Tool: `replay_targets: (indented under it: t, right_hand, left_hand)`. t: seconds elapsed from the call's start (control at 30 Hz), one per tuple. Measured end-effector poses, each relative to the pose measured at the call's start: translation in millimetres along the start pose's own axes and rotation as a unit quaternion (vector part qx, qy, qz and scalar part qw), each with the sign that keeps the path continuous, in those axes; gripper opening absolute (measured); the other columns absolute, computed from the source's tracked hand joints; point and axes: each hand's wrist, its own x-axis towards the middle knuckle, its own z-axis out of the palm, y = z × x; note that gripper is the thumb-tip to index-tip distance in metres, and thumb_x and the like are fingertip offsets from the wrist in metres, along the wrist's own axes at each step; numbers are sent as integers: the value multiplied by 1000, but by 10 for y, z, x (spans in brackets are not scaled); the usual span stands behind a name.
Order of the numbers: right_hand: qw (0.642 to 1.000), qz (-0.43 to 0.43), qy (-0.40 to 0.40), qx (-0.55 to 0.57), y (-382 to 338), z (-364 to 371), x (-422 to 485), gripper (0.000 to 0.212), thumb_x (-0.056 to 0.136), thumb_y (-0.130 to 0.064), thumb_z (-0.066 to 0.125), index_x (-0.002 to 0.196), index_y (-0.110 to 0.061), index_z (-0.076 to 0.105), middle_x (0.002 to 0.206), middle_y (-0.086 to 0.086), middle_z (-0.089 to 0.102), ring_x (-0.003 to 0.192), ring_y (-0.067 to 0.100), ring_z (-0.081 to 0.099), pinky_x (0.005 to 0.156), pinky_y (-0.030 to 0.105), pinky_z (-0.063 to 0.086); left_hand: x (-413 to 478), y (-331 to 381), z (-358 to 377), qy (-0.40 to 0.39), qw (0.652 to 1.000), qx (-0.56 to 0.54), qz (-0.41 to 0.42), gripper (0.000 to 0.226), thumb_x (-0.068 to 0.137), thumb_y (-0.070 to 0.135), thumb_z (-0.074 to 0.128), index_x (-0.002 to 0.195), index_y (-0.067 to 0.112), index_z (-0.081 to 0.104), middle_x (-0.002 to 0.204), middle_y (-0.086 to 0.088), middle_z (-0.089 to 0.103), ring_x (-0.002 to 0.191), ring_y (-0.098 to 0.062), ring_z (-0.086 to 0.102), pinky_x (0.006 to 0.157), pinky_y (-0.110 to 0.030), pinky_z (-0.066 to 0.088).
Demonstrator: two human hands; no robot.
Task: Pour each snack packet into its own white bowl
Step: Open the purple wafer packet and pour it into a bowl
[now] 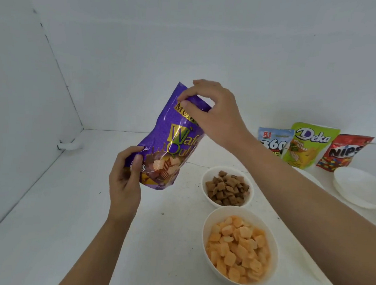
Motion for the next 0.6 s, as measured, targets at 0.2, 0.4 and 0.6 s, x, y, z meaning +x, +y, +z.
replay_targets:
  t: [0.2,0.4,0.6]
  right_hand:
    - [993,20,-108,47,208,-612,-79,10,89,-16,70,98,-19,76,98,-8,75,94,12,70,91,40,56]
    - [990,38,-121,68,438,-1312,-228,13,89,-18,74,102,-20,76,96,-7,76,89,11,70,85,29,56]
    - [987,60,-102,111,697,-1920,-518,14,86,-15,77,100,-16,77,97,-7,75,94,10,69,84,20,52]
  left_hand:
    - [-69,65,485,5,991,-110,-79,25,101,25,51,95,27,75,104,-2,66,98,-20,63,75,-30,55]
    - [-394,225,1124,-43,973,-179,-137,43,76,41,82,109,19,65,114,-8,66,100,-24,68,73,-34,61]
    - [-881,299,1744,31,976,-174,-126,37,82,39,74,116,25,68,120,-7,64,104,-24,66,80,-34,60]
